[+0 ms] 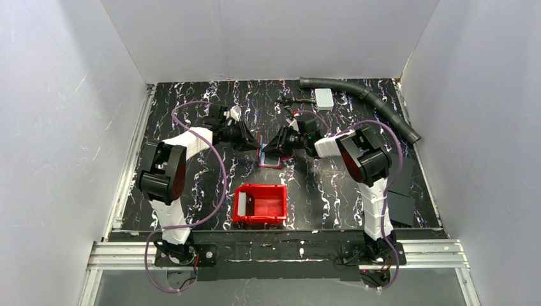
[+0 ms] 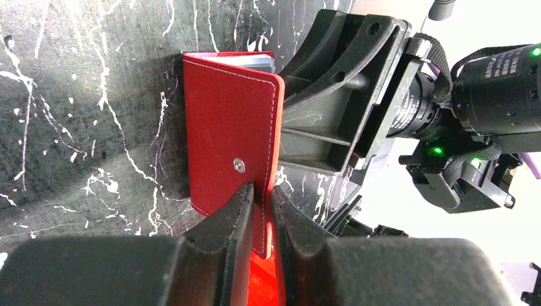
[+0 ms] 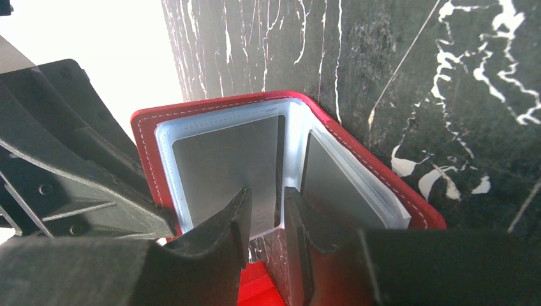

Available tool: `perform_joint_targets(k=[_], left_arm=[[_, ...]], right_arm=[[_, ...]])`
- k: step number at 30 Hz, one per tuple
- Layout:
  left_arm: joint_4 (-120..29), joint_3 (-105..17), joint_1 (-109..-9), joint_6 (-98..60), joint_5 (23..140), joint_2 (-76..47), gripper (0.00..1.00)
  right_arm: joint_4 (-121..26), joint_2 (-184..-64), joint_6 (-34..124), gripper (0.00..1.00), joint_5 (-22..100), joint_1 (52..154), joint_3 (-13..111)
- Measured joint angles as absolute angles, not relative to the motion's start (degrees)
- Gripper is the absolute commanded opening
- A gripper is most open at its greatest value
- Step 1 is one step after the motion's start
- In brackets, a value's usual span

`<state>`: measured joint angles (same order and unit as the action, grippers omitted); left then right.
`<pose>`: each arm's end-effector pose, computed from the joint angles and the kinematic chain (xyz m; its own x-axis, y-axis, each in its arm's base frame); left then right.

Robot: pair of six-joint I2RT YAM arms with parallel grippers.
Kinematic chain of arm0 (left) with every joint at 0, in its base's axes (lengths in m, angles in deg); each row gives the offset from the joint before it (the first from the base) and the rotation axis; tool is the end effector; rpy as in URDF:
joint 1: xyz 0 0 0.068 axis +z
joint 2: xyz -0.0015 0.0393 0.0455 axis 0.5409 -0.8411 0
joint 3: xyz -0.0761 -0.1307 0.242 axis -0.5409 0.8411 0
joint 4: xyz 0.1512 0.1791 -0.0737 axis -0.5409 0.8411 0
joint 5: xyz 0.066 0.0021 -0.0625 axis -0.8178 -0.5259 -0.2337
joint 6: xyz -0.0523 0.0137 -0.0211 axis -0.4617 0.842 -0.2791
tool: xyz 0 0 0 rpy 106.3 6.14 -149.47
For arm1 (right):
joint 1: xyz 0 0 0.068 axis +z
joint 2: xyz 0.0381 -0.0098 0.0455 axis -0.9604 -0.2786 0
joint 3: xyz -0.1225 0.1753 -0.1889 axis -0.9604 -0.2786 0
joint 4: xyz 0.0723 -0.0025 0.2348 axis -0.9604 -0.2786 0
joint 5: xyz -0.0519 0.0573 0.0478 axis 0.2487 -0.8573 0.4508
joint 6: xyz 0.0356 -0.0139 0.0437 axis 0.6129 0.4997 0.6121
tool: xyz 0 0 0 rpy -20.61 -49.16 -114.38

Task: Put the credit cards into the card holder
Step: Open the card holder at the center of the board.

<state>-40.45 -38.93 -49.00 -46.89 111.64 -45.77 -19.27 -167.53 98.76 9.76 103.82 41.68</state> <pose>0.3684 -0.1343 0.2064 -0.9207 -0.2480 -0.3013 0.0954 0.6055 -0.7901 0.3759 0.2458 0.1350 -0.9489 0.2549 -0.1862 -0.0658 0.4173 0.9064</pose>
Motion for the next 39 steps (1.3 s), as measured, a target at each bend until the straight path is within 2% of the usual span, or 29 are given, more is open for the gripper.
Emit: perform_joint_targets(k=[9, 16, 22, 31, 39], left_arm=[[-38.25, -40.24, -49.19, -46.24, 110.81, -46.49, 0.15], [-34.53, -42.32, -50.02, -44.73, 108.93, -47.10, 0.06], [-33.22, -42.71, -50.13, -44.10, 108.41, -47.37, 0.03], [-32.98, -42.71, -50.15, -43.99, 108.28, -47.61, 0.05], [-33.00, -42.71, -50.20, -43.86, 108.39, -47.65, 0.06]], right_arm=[[-18.52, -168.03, 99.09, 0.33, 9.21, 103.80, 41.68], [-18.57, -168.03, 98.96, 0.33, 9.19, 103.80, 41.68], [-19.90, -167.97, 97.61, 0.45, 9.14, 103.80, 41.70], [-26.61, -164.86, 92.05, 0.50, 9.95, 103.15, 42.45], [-21.12, -164.56, 94.46, 0.64, 8.97, 102.36, 40.57]])
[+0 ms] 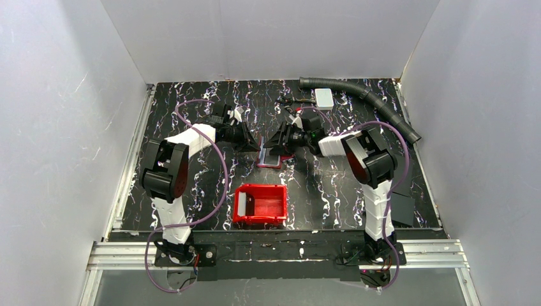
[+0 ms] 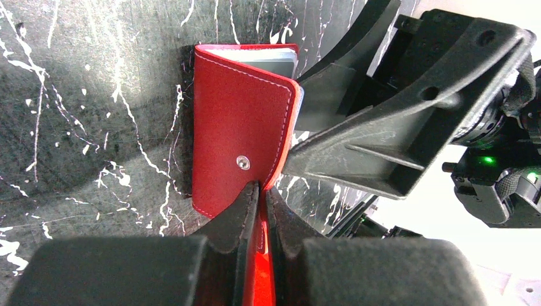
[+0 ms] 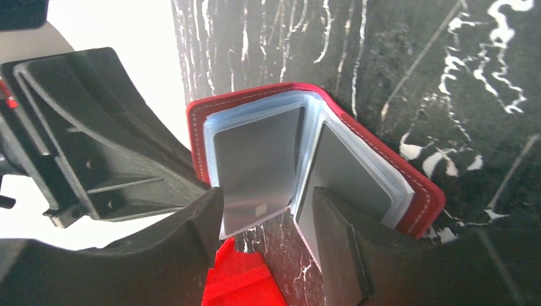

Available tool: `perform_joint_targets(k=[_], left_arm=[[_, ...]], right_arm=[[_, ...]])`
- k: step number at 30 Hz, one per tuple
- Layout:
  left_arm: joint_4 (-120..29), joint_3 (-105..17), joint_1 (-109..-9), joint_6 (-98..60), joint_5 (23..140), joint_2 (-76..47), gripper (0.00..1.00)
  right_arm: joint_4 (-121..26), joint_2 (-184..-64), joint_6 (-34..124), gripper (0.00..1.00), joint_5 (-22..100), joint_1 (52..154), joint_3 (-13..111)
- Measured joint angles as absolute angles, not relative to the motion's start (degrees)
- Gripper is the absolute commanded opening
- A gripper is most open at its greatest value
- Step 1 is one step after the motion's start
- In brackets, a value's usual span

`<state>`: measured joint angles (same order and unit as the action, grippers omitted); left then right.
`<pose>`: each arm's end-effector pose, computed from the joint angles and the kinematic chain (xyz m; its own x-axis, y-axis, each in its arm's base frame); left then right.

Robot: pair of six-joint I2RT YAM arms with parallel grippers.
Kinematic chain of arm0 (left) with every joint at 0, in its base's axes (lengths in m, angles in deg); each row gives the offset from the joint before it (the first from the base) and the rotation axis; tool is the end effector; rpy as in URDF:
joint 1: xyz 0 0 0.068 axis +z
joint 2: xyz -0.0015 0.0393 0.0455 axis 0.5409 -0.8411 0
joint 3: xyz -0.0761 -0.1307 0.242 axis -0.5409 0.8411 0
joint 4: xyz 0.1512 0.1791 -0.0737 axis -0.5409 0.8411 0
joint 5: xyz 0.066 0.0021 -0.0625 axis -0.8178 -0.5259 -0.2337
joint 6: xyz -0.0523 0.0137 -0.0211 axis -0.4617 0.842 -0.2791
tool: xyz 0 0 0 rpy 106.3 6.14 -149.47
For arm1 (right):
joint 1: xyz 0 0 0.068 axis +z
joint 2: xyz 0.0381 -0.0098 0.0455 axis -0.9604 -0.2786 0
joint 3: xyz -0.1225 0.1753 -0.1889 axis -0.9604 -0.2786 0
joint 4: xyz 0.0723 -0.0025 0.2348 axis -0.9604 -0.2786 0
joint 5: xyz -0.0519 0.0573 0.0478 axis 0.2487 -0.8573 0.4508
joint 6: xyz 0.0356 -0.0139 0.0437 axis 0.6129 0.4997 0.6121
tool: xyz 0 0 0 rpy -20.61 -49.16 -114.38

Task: Put the credit cards into the card holder
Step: Open the card holder at the center of the board.

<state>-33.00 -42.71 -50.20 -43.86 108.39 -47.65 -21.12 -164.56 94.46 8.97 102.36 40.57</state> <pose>0.3712 -0.1418 0.2025 -0.9357 -0.2121 -0.2820 0.0707 0.6704 -0.7386 0.3754 0.2330 0.1488 -0.9390 0.2369 -0.2495 -0.1282 0.4318 0.8928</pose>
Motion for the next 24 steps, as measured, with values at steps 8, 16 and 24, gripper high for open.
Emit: perform_joint_targets(k=[8, 16, 24], left_arm=[[-33.00, -42.71, -50.20, -43.88, 108.45, -47.65, 0.08], [-33.00, -42.71, -50.24, -43.88, 108.67, -47.72, 0.10], [-32.78, -42.71, -50.31, -43.86, 108.74, -47.78, 0.17]], right_arm=[[-12.05, -164.58, 99.70, 0.67, 7.22, 102.36, 40.26], [-9.10, -166.31, 101.82, 0.54, 6.81, 102.45, 40.26], [-9.19, -166.90, 102.09, 0.39, 6.78, 102.45, 40.26]])
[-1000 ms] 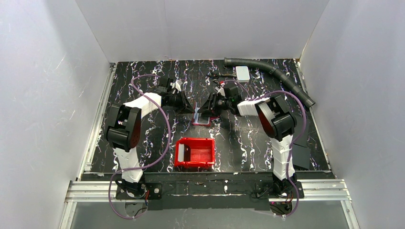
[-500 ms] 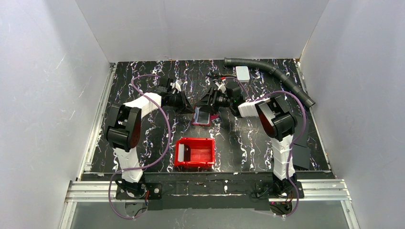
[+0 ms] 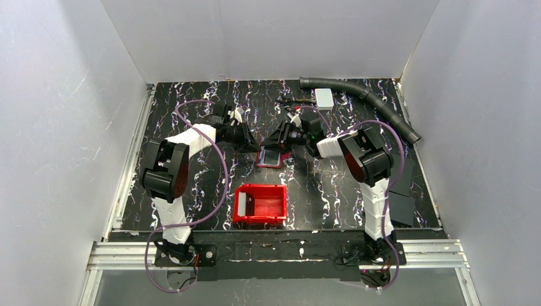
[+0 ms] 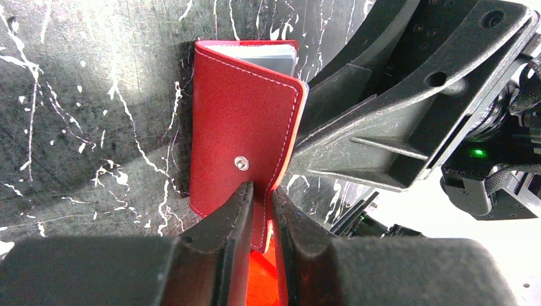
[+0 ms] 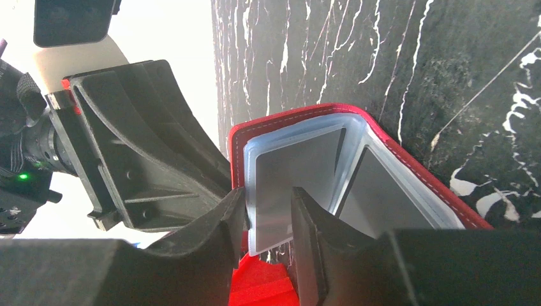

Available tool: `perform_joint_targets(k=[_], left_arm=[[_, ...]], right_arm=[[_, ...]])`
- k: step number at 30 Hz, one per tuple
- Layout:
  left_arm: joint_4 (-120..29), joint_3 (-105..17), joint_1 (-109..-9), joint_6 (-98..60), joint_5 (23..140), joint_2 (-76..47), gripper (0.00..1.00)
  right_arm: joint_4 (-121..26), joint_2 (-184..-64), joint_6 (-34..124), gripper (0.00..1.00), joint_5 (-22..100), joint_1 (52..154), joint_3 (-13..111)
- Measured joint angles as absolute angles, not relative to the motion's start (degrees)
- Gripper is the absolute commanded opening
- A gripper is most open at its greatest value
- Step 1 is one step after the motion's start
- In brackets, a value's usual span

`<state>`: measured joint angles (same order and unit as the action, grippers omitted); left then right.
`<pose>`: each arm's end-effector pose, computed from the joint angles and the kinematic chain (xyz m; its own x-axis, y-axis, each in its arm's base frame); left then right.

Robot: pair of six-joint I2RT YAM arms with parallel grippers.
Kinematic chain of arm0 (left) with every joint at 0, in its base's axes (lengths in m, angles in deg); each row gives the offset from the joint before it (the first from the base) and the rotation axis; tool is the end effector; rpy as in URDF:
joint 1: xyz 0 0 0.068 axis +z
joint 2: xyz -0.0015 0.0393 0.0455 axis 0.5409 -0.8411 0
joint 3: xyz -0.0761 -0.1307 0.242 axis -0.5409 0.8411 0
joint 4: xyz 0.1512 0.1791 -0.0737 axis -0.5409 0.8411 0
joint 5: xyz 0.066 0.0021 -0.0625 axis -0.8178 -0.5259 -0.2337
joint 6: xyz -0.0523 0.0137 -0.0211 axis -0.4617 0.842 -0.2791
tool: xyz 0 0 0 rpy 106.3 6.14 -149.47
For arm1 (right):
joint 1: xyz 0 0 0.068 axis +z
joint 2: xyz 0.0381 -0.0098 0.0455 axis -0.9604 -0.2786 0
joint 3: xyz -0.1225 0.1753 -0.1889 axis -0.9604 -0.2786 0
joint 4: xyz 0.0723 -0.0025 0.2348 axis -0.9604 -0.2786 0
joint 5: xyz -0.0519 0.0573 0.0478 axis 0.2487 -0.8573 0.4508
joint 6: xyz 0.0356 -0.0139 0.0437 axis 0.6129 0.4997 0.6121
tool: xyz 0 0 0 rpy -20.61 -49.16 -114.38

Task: Put the credit cards into the card holder
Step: Open the card holder at the center of the board.

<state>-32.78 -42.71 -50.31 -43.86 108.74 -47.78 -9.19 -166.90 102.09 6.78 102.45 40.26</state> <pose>0.3707 -0.1426 0.2015 -0.9389 -0.2072 -0.2747 0.0693 0.6681 -0.7408 0.3818 0.2387 0.1506 -0.9338 0.2740 -0.2301 -0.1410 0.3092 0.9405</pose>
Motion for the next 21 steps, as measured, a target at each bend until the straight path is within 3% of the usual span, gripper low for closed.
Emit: perform_joint_targets(k=[13, 21], left_arm=[[-31.49, -42.71, -50.50, -43.18, 108.28, -47.78, 0.41], [-30.75, -42.10, -50.50, -42.33, 107.45, -47.76, 0.49]], right_arm=[[-6.65, -166.90, 103.31, 0.26, 5.91, 102.45, 39.76], [-5.01, -166.90, 104.23, 0.26, 5.78, 102.45, 39.02]])
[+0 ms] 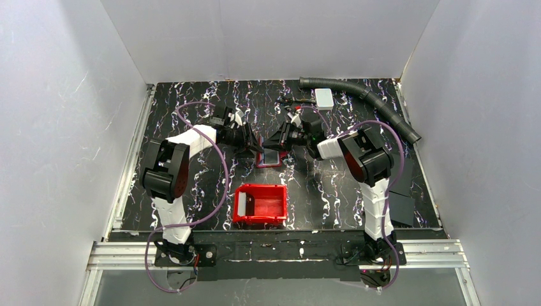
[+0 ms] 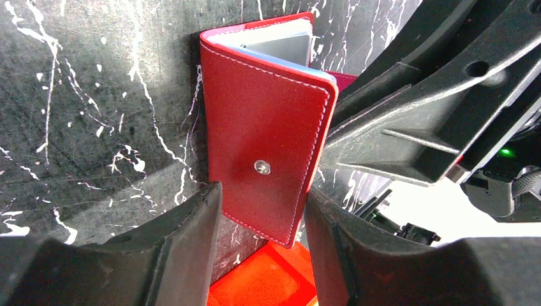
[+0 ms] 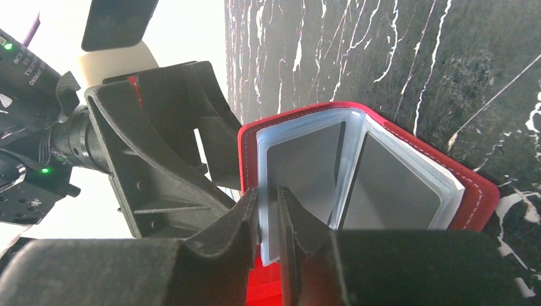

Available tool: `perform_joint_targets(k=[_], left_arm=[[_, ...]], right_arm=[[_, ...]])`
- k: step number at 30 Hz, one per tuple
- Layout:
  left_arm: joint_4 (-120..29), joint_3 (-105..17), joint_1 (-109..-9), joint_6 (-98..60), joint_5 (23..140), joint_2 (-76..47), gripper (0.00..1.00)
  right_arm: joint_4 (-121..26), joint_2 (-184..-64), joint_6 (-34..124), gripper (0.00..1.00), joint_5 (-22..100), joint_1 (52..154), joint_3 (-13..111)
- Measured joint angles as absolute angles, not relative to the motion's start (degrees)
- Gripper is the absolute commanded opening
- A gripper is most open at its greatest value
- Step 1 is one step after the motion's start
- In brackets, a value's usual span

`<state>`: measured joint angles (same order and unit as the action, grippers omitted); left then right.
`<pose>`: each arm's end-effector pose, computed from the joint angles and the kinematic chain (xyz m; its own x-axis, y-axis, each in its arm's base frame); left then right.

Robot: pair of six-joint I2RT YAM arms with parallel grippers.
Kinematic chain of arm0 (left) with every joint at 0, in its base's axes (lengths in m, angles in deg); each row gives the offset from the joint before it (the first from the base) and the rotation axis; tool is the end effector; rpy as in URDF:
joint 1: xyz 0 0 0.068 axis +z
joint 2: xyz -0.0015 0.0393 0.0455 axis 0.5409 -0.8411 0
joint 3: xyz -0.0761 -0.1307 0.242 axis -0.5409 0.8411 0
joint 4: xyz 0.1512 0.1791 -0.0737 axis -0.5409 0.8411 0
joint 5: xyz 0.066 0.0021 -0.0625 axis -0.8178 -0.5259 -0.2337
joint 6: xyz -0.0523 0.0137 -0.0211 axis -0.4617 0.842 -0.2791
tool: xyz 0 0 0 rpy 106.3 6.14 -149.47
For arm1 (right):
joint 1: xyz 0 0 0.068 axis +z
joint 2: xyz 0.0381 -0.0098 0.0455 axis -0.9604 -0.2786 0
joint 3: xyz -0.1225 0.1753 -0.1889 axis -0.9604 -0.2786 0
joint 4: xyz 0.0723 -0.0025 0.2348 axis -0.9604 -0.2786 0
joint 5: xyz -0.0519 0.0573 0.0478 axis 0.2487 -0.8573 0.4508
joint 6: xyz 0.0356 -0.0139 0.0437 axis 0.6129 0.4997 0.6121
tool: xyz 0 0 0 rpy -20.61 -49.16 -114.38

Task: Put the credit cards into the card holder
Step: Open the card holder at the center of the board.

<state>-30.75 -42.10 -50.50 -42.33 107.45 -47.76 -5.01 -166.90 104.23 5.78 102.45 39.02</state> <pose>0.3661 -0.1417 0.1957 -0.9453 -0.1913 -0.2641 0.0590 0.6962 -0.7154 0.3795 0.2381 0.1522 -0.9341 0.2759 -0.2264 -0.1511 0.2688 0.9513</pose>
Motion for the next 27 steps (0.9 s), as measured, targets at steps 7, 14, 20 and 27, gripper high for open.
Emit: perform_joint_targets(k=[7, 14, 20, 27], left_arm=[[-30.79, -40.96, -50.50, -42.15, 106.70, -47.37, 0.54], [-30.62, -40.76, -50.50, -42.17, 106.24, -47.28, 0.53], [-30.01, -40.76, -50.50, -42.17, 105.37, -47.28, 0.52], [-29.94, -40.11, -50.44, -42.17, 105.13, -47.08, 0.53]], right_arm=[[-4.86, -166.90, 104.40, 0.33, 5.73, 102.45, 38.99], [-4.69, -166.90, 104.38, 0.32, 5.56, 102.45, 38.64], [-4.47, -166.90, 104.45, 0.24, 5.30, 102.45, 37.95], [-2.52, -166.90, 105.45, 0.31, 4.77, 102.45, 37.11]])
